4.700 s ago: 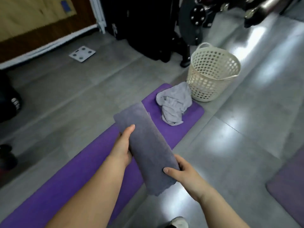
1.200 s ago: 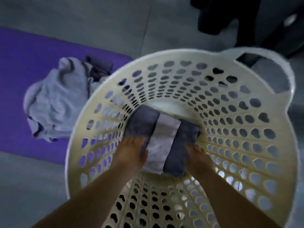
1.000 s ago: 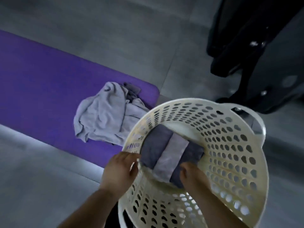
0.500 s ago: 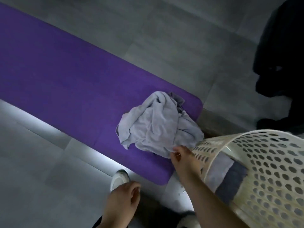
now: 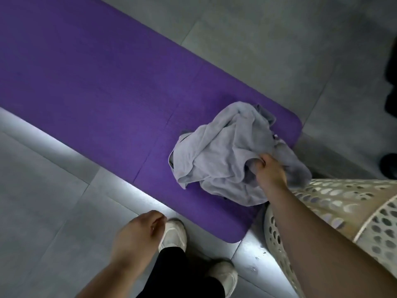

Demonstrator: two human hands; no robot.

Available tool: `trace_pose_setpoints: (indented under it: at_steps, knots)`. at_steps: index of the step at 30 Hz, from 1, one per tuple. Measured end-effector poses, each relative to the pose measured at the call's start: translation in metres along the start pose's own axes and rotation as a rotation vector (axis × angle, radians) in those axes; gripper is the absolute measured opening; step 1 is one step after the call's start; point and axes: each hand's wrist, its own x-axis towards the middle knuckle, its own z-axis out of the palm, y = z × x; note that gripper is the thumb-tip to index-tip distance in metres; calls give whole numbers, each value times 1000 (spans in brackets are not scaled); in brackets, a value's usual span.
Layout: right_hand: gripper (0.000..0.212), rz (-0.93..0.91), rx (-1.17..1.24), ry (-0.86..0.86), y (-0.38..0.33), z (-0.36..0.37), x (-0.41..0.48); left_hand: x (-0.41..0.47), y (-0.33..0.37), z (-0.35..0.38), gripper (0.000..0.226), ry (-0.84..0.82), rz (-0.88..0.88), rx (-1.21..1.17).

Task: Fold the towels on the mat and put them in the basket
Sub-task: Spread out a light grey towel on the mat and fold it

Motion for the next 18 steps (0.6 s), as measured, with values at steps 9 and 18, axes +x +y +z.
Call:
trace_pose_setpoints:
  at_steps: [9, 18]
  knots:
    - [14, -210, 460, -3, -107, -208, -145, -73, 156, -121, 44, -112, 100, -423]
    - [16, -656, 242, -54, -171, -378, -319, -160, 285, -269, 17, 125, 575, -350]
